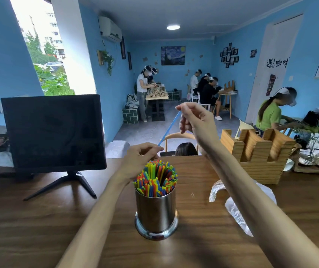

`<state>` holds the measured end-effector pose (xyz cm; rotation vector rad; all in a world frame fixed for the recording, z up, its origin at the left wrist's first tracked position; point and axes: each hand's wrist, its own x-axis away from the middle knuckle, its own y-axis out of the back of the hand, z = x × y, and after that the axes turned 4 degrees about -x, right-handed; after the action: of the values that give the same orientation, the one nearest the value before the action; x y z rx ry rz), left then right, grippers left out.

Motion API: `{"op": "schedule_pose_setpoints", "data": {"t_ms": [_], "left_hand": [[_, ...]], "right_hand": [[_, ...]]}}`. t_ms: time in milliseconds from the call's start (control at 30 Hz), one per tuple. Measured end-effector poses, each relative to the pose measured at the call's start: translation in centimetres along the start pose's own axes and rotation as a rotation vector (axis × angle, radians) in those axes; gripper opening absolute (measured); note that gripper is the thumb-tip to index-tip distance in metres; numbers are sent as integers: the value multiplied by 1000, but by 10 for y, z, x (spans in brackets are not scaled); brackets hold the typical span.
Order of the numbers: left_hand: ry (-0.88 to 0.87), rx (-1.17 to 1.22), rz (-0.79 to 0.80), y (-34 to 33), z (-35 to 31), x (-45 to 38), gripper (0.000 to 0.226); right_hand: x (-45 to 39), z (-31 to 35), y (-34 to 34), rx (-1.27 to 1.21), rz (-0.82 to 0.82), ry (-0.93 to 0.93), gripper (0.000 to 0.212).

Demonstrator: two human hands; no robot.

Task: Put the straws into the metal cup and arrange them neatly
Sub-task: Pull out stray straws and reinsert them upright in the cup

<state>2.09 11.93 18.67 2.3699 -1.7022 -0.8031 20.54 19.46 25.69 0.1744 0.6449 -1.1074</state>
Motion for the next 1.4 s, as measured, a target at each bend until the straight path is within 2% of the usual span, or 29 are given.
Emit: {"op": "schedule_pose_setpoints", "data": {"t_ms": [100,167,267,367,400,467,533,600,667,733,767,833,900,1000,1133,1300,1400], "left_hand": [[80,141,-128,19,-1,1,6],[115,286,-205,33,4,2,12],[149,655,-312,42,3,1,21],[125,784,-402,41,-2,-5,5],[101,758,-428,39,-5,-7,4],[25,643,-463,34,-13,-7,17],[-61,479,-493,25,-21,-7,31],[-115,322,-493,17,-26,-6,34],[-113,214,-432,13,-26,-5,35],[-80,123,-331,9,-20,-2,35],[-63,89,-277,6,-15,0,34],[-43,-39,-188,1,-2,4,33],[-55,-206,-121,-4,10,7,29],[-71,-323,-45,-5,19,9,15],[27,-451,133,1,20,7,8],[33,-476,142,5,21,5,8],[52,-471,137,4,21,7,11]], "right_hand": [[4,-5,13,-190,14,-145,18],[6,-14,25,-225,68,-241,18],[11,-33,41,-230,248,-386,19],[17,-50,47,-76,457,-437,24],[20,-57,46,40,521,-420,25],[24,-70,39,253,603,-373,24],[28,-79,31,389,654,-304,21],[29,-84,28,481,684,-241,17],[27,-86,31,543,607,-199,12],[21,-91,37,675,444,-162,11],[19,-94,40,741,398,-173,15],[16,-100,40,838,424,-247,29],[17,-106,36,881,444,-280,31],[19,-108,33,830,388,-300,20],[17,-104,27,847,397,-283,15],[16,-98,23,920,429,-248,13],[16,-89,21,899,337,-156,6]]}}
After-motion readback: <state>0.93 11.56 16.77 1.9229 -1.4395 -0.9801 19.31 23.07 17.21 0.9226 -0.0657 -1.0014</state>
